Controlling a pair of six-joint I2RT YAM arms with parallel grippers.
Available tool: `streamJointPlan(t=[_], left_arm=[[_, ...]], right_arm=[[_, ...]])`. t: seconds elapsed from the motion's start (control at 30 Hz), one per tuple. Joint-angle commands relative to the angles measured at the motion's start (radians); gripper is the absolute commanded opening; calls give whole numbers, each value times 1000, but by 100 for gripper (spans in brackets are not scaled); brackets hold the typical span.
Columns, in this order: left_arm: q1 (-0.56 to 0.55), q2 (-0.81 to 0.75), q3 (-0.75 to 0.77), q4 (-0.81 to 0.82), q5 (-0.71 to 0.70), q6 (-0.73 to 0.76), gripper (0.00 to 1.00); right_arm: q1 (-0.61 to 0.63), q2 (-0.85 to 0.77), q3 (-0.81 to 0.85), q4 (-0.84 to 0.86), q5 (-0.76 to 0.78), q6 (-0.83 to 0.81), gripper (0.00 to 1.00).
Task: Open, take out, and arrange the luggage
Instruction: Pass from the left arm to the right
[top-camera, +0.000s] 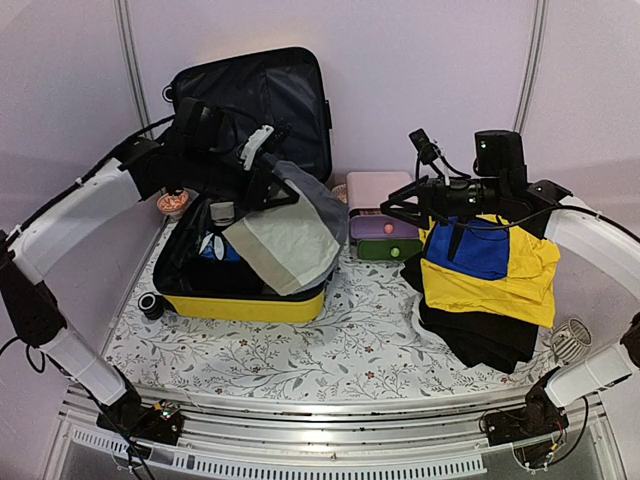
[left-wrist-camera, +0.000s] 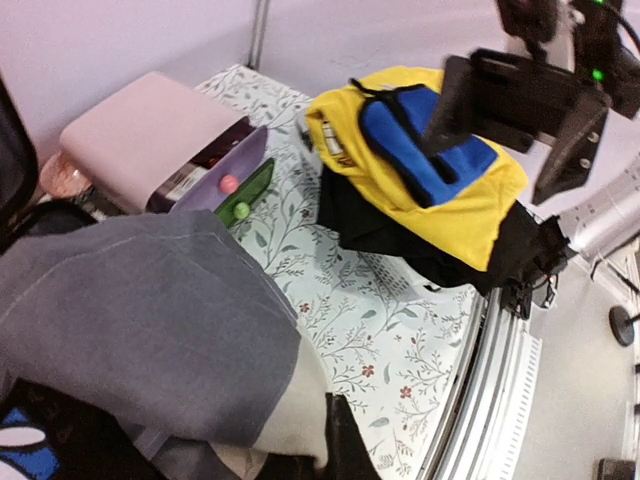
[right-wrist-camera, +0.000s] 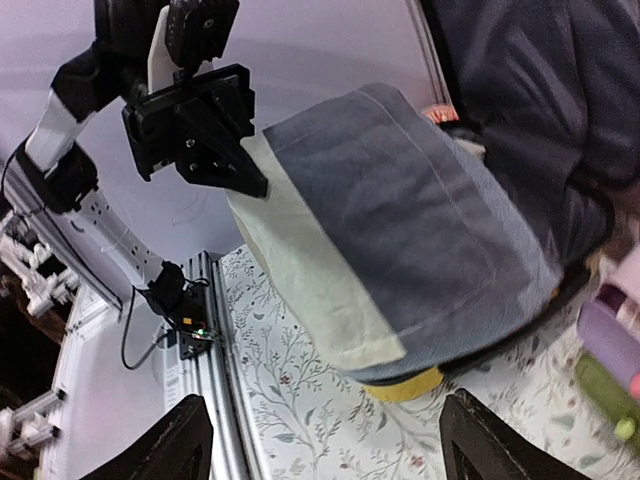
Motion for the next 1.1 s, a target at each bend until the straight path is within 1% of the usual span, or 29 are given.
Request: streamJointPlan(t=[0.0, 0.03, 0.07, 0.17, 0.3, 0.33, 0.4, 0.43, 0.47, 0.57, 0.63, 0.73, 0.77, 0.87, 1.0, 1.07], left_arm=[[-142, -43, 87, -179, -32, 190, 0], [-185, -43, 99, -203, -61, 218, 0], [-232, -43, 111, -227, -96, 248, 0], [-379, -31, 140, -296, -255, 317, 0], [-521, 4, 162, -370, -566, 356, 0], [-550, 10, 155, -387, -663, 370, 0], [-600, 10, 127, -404, -787, 410, 0], [-628, 4, 106, -408, -820, 436, 0], [-647, -4, 86, -416, -821, 471, 0], [-687, -27, 36, -401, -851, 530, 0], [-695, -32, 41, -400, -818, 557, 0], [-710, -55, 34, -390, -771, 613, 0], [-718, -62, 20, -392, -757, 638, 0], [-743, -73, -6, -404, -758, 692, 0], [-757, -50, 37, -454, -752, 699, 0], [-769, -43, 61, -467, -741, 704, 0]], right_arm=[[23, -25, 4, 176, -49, -248, 86], [26, -33, -11, 221, -56, -302, 90], [29, -36, -21, 256, -76, -342, 92], [42, -26, -7, 272, -147, -459, 94], [54, -26, 17, 185, -158, -623, 94], [57, -36, 16, 157, -174, -663, 93], [64, -57, -1, 106, -201, -780, 93], [69, -67, -6, 85, -211, -813, 93], [74, -74, -10, 67, -223, -858, 94], [80, -76, -2, 10, -284, -924, 94], [92, -59, 19, -46, -330, -950, 94], [127, -17, 59, -173, -378, -1004, 93], [143, -2, 68, -225, -378, -1031, 93], [195, 42, 85, -288, -328, -1083, 91], [242, 84, 105, -299, -267, -1108, 91], [247, 103, 119, -296, -277, -1118, 91]])
